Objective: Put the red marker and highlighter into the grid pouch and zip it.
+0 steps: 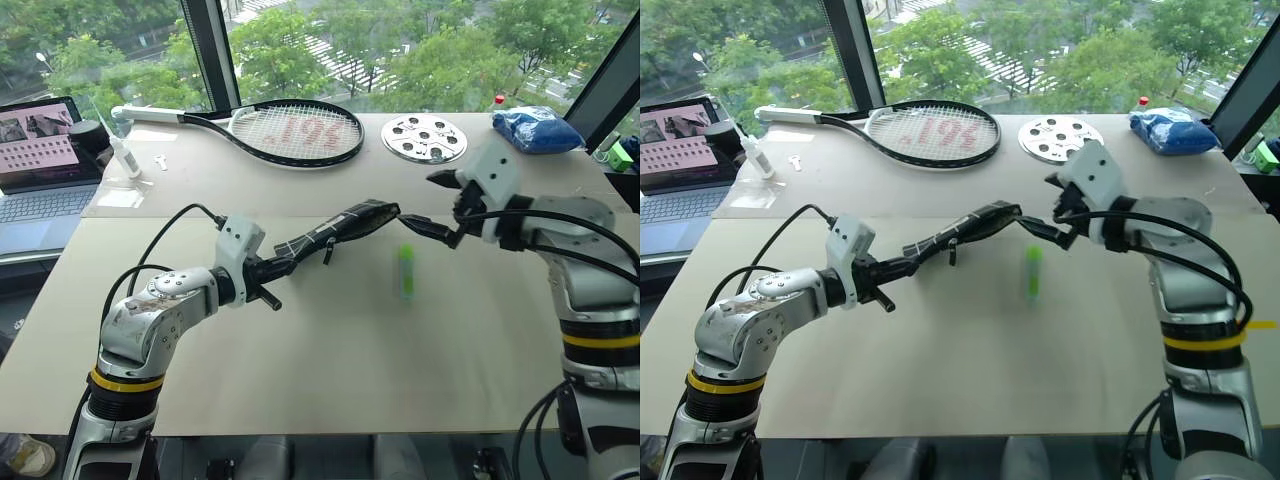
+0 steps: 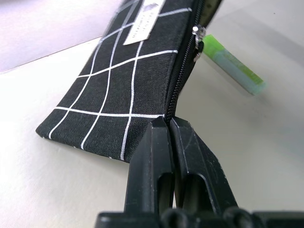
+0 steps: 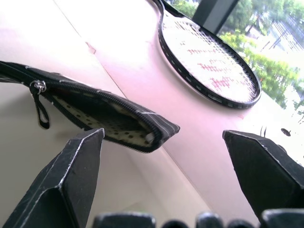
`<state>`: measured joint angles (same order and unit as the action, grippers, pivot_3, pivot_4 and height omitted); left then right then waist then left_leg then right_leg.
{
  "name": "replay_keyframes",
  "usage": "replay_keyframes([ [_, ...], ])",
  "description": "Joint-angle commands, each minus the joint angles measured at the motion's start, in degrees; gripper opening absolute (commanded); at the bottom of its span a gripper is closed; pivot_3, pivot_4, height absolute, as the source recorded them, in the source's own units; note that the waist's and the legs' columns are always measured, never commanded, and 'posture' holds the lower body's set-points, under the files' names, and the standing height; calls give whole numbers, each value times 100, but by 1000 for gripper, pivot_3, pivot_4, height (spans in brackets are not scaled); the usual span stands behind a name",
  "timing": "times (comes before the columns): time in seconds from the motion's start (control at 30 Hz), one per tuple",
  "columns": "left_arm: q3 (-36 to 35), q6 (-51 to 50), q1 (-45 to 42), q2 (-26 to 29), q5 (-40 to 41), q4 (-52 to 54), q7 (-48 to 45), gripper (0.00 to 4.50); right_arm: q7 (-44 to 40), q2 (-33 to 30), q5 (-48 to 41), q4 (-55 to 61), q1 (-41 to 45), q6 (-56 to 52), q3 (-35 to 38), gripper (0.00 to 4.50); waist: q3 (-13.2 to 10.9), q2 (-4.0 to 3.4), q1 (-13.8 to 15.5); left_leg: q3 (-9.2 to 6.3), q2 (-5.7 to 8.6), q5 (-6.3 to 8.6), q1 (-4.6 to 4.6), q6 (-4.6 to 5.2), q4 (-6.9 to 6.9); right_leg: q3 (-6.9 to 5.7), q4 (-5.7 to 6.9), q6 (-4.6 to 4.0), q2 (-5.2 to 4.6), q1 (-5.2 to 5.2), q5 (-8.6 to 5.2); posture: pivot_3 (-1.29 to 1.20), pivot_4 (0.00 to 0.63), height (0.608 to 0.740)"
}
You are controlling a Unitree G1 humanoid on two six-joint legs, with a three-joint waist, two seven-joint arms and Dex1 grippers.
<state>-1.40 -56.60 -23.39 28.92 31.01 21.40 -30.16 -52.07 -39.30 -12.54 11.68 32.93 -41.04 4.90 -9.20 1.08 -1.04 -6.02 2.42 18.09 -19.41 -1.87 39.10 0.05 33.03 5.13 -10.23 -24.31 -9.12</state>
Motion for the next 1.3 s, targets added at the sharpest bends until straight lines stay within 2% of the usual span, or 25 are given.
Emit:
replay_keyframes([
  [0.03, -120, 26, -30, -9, 60, 64, 38, 0, 331, 22, -483, 509, -266, -1056, 379, 4445, 0, 0, -2, 2, 0, 0, 0, 1, 1, 2, 2, 0, 0, -1, 0, 0, 150, 740],
  [0.1, -100, 40, -58, -19, 53, 28, 45, 0, 555, -17, -327, 626, -523, -1140, 117, 4445, 0, 0, 0, 3, 0, 6, 2, 10, 2, 4, 6, -1, 0, -1, 0, 0, 150, 740],
  [0.3, -2, 117, -113, -29, -16, -55, 39, 0, 1668, 600, -4, 603, -877, -1650, -447, 4445, 0, 0, -11, 4, 0, 13, 6, 23, 4, 6, 10, -1, 1, -1, 1, 0, 150, 740],
  [0.43, 52, 134, -52, -34, -41, 26, 61, 0, 2411, 1126, 178, 86, -773, -1753, -330, 4445, 0, 0, 3, 6, 1, -3, 4, -4, 5, 9, 9, -1, 0, -4, 1, 0, 150, 740],
  [0.63, 53, 110, 37, -70, -31, 145, 132, 0, 2734, 1278, 126, -246, -697, -1865, -275, 4445, 0, 0, 10, 6, 3, -3, 5, -5, 5, 9, 9, -1, 0, -2, 1, 0, 150, 740],
  [0.73, 11, 107, 64, -71, -30, 168, 167, 0, 2820, 1275, 166, -304, -802, -1817, -385, 3801, 0, 0, 7, 5, 2, -2, 6, -4, 4, 9, 9, -1, 1, -1, 1, 0, 150, 740],
  [1.0, -9, 98, 41, -85, -11, 171, 223, 0, 2628, 1062, 11, -335, -823, -1746, -287, 1099, 0, 0, 2, 5, 2, -2, 8, -3, 4, 8, 9, -1, 1, 1, 1, 0, 150, 740],
  [1.1, 19, 109, 0, -110, -16, 136, 221, 0, 2568, 802, 117, -423, -709, -1390, -257, 1038, 0, 0, 3, 5, 2, -2, 7, -2, 4, 8, 8, -1, 1, 1, 1, 0, 150, 740],
  [1.3, 79, 180, -72, -107, -58, -5, 142, 0, 1707, -73, 113, -63, -509, -184, -301, 1038, 0, -1, 8, 6, 3, -1, 4, -2, 5, 8, 6, 0, 1, 1, 1, 0, 150, 740],
])
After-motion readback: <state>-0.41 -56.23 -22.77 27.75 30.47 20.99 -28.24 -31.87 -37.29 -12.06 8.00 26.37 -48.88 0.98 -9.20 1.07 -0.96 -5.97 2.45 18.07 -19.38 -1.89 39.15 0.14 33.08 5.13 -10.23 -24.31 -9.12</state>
